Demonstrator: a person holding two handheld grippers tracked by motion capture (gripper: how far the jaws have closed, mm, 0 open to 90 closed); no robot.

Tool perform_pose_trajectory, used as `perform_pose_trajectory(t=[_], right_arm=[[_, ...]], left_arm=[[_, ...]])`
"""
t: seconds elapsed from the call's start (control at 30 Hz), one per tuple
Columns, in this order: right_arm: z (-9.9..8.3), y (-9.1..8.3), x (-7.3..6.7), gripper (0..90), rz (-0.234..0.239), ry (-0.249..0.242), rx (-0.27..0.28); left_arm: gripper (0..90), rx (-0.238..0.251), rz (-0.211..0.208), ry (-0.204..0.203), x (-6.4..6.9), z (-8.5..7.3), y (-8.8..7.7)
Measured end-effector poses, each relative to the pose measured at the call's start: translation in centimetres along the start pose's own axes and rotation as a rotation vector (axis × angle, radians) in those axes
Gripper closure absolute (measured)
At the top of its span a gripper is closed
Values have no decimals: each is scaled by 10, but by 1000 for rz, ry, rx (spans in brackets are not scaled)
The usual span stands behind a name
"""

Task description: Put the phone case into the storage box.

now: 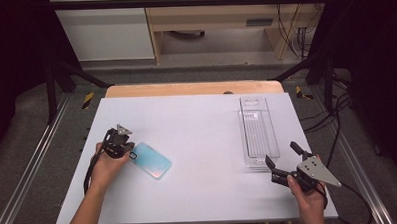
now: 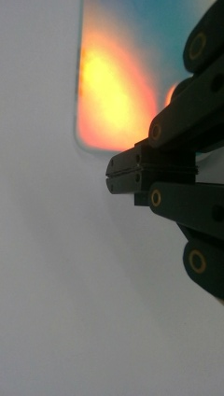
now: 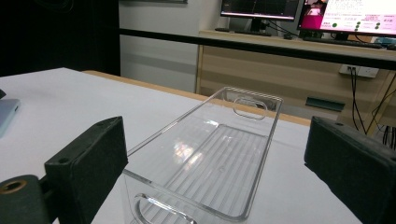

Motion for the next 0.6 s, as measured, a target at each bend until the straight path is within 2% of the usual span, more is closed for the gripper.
perform_pose_trajectory(t=[0.07, 0.17, 0.47, 0.6], right_arm=[[0, 0, -1, 61, 0, 0, 0], [0, 0, 0, 61, -1, -2, -2], [-1, -1, 4, 59, -17, 4, -4], [0, -1, 3, 57, -15, 2, -3]], left_arm=[[900, 10, -3, -14, 1, -1, -1], [900, 22, -12, -3, 7, -1, -2], [900, 49, -51, -7, 32, -1, -6], [900, 71, -64, 3, 46, 3, -11]])
Point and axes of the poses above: each handheld gripper's, and its own axes: y roughly forward along the jaws, z roughly out of its top, x roughly to its right, the point moved 10 cm from there along y, roughly forward along the jaws, and after that the axes turned 3 degrees about y, right-handed, at the moved point
